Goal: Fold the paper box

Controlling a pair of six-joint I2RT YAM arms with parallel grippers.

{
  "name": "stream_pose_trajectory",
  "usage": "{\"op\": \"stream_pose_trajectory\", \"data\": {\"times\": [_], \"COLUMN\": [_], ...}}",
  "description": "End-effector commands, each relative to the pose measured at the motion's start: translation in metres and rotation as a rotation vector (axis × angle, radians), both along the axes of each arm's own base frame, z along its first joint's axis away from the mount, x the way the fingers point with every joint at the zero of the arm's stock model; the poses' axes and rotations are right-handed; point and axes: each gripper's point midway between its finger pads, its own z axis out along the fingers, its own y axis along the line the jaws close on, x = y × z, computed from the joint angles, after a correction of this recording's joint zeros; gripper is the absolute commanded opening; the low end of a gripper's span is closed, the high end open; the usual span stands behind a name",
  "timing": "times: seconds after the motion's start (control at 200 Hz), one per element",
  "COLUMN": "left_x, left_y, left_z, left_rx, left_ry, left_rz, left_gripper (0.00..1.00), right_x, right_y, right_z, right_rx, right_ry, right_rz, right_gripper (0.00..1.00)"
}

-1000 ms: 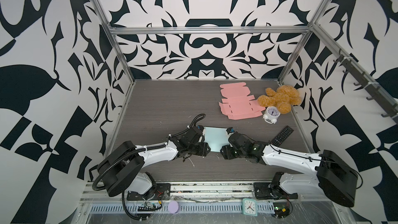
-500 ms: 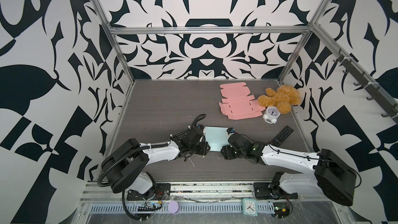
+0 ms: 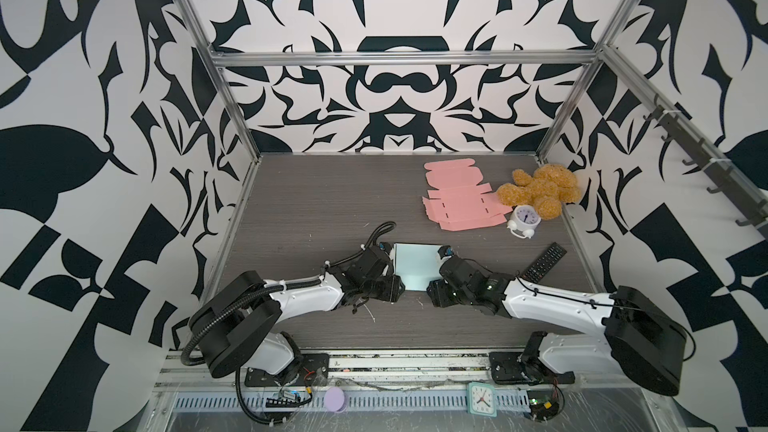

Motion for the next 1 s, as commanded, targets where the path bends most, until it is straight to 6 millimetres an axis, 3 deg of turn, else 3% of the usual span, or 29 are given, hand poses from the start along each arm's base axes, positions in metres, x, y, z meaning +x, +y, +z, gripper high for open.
{"op": "stream_pose_trajectory", "data": {"times": [0.0, 0.155, 0.345, 0.57, 0.785, 0.995], "left_x": [-0.007, 0.005, 0.046, 0.093, 0.119, 0.129], "left_y": [0.001, 0.002, -0.007, -0.032, -0.046, -0.057], "left_z": [0.013, 0.034, 0.058, 0.071, 0.054, 0.042], "left_rx": [0.0, -0.009, -0.036, -0.095, -0.064, -0.059], "left_ry": [-0.005, -0.058, -0.108, -0.099, -0.058, -0.018], "left_rz": [-0.049, -0.068, -0.089, -0.148, -0.203, -0.226], "left_gripper": [0.62, 0.65, 0.67, 0.68, 0.68, 0.69], "right_x": [0.005, 0.007, 0.009, 0.014, 0.018, 0.022], "right_y": [-0.003, -0.004, -0.002, -0.003, -0.005, -0.006], "right_z": [0.013, 0.018, 0.016, 0.017, 0.014, 0.012], "right_rx": [-0.005, -0.015, -0.036, -0.059, -0.069, -0.066], "right_ry": [-0.044, -0.07, -0.067, -0.081, -0.08, -0.077], "right_rz": [-0.009, 0.0, 0.017, 0.019, 0.013, 0.011], "right_gripper": [0.73, 0.78, 0.78, 0.78, 0.78, 0.78]}}
